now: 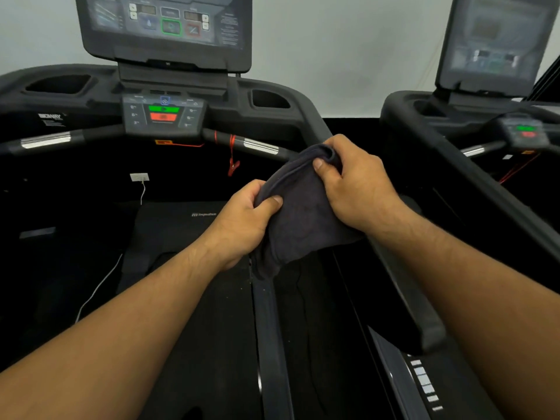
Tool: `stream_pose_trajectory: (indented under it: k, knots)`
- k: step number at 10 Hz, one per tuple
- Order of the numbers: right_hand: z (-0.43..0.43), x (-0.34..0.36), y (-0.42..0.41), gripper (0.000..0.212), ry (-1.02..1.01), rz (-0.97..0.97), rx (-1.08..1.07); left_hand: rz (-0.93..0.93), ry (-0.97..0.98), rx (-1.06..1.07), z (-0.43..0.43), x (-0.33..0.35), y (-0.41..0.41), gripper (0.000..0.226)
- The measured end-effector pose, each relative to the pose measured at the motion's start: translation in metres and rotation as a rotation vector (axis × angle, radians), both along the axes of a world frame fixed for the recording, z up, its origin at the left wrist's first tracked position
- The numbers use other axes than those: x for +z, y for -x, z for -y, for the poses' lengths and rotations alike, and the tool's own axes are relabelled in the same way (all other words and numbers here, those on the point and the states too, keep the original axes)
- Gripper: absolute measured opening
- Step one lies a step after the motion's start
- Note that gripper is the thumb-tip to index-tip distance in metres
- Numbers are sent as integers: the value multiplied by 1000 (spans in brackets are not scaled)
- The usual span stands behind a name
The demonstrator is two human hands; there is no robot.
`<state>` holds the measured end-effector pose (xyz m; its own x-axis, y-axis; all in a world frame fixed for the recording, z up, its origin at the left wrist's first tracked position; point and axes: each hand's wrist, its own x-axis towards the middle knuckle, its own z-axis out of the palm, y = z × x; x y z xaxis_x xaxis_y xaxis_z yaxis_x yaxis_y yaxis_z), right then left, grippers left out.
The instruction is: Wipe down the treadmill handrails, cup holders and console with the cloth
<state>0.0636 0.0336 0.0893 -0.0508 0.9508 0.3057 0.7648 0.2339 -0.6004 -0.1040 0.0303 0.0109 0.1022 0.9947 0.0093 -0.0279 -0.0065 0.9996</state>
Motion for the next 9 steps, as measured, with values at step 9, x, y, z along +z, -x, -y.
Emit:
stream_pose_trajectory:
  k: [9]
  knots:
    - [40,-88,-150,30,225,643,-335,-732,102,-139,34,-67,-126,34]
